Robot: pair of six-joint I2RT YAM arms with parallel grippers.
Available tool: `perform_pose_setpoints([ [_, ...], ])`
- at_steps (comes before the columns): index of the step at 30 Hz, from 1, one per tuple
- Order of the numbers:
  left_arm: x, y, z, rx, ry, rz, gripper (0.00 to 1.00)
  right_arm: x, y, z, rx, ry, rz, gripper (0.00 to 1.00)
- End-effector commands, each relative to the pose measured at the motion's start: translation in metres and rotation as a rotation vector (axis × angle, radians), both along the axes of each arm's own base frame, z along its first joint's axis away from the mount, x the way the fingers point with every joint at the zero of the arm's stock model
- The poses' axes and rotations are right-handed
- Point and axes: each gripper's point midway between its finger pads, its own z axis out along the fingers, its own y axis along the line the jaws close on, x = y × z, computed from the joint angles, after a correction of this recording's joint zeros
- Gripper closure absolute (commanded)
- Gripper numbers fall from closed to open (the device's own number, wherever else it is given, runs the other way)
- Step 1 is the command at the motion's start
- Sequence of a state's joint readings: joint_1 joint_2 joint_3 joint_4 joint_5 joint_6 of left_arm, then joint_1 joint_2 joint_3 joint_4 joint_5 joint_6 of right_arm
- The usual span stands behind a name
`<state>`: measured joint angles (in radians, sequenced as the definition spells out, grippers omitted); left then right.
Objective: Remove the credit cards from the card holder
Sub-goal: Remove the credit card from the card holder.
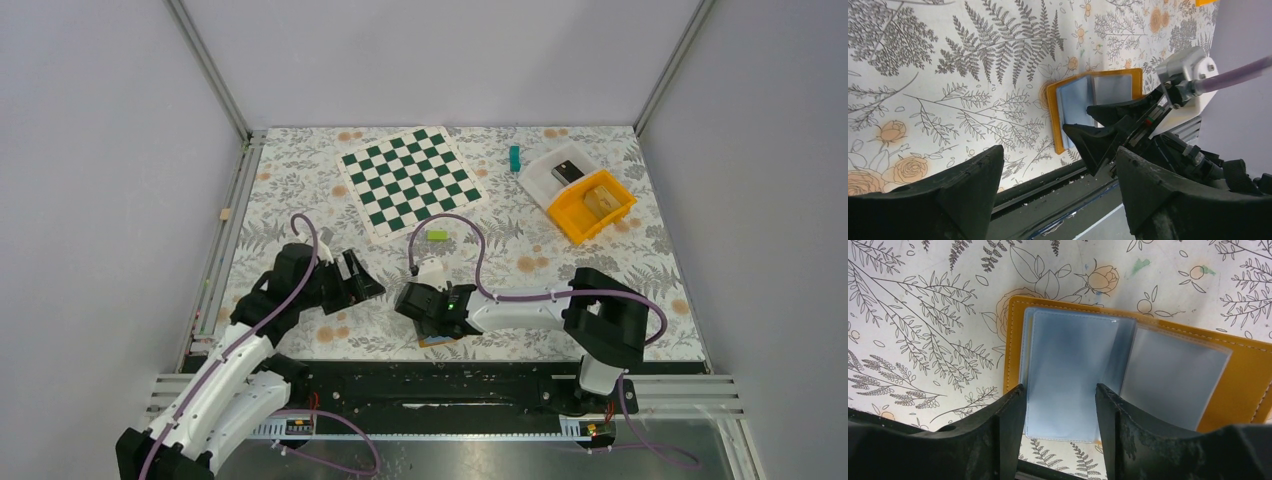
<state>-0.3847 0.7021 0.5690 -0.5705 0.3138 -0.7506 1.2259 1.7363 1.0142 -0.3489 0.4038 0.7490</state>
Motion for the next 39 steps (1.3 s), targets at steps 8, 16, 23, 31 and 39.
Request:
perform_pose_setpoints([
  [8,-0.001,-0.018,-0.009,-0.079,0.010,-0.027,0.22,-0.005,-0.026,-0.015,0.007,0.039,-0.070,0.61],
  [16,-0.008,-0.041,-0.033,-0.072,0.048,-0.060,0.25,-0.004,-0.017,-0.004,0.163,0.057,-0.076,0.75],
  [23,-0.011,-0.066,-0.043,-0.115,0.047,-0.127,0.38,-0.002,-0.006,0.010,0.442,0.102,-0.081,0.80],
  [31,-0.012,-0.105,-0.034,-0.167,0.007,-0.233,0.60,-0.006,-0.008,0.014,0.575,0.151,-0.092,0.81],
  [39,-0.006,-0.120,-0.054,-0.119,0.055,-0.246,0.75,-0.004,-0.019,0.016,0.640,0.152,-0.113,0.79],
])
